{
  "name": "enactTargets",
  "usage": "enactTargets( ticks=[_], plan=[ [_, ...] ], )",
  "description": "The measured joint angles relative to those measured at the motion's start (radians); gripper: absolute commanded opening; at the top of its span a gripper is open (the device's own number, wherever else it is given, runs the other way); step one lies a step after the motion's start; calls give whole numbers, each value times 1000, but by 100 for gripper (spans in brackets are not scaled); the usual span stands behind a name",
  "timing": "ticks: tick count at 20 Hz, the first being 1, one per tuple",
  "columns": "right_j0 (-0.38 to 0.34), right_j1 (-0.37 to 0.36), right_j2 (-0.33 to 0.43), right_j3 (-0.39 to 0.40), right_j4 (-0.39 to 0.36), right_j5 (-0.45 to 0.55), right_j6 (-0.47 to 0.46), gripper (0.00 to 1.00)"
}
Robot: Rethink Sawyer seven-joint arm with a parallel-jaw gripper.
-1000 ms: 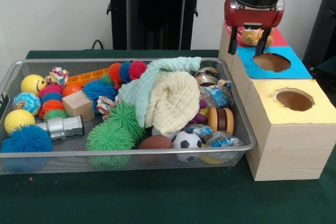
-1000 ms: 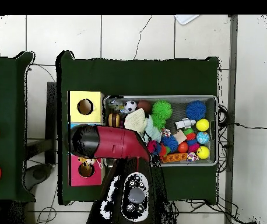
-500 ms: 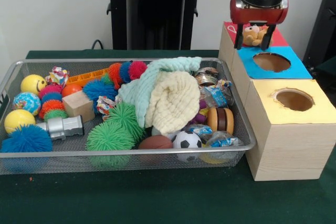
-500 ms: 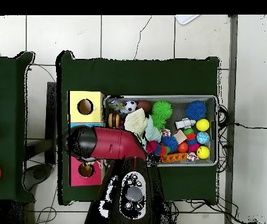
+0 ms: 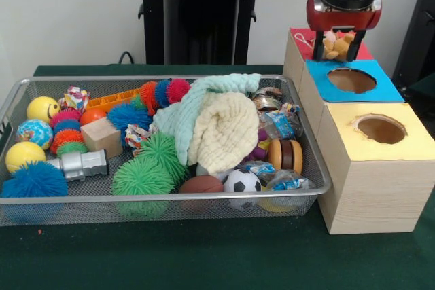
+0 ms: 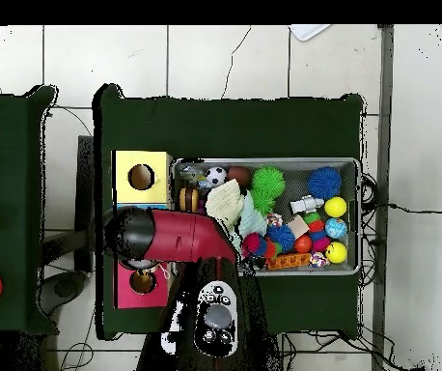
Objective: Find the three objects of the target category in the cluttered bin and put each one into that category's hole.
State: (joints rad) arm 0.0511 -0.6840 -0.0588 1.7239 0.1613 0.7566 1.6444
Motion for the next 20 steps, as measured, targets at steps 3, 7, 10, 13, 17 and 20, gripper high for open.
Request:
enactTargets(
  ticks=[3,7,10,13,17,20],
  plan=[
    [0,10,0,0,0,36,0,100],
    [0,21,0,0,-2,106,0,100],
    [0,28,0,0,-2,154,0,100],
    [0,35,0,0,-3,171,0,100],
    [0,44,0,-1,-3,171,0,100],
    [1,46,0,-2,-3,171,0,100]
  ],
)
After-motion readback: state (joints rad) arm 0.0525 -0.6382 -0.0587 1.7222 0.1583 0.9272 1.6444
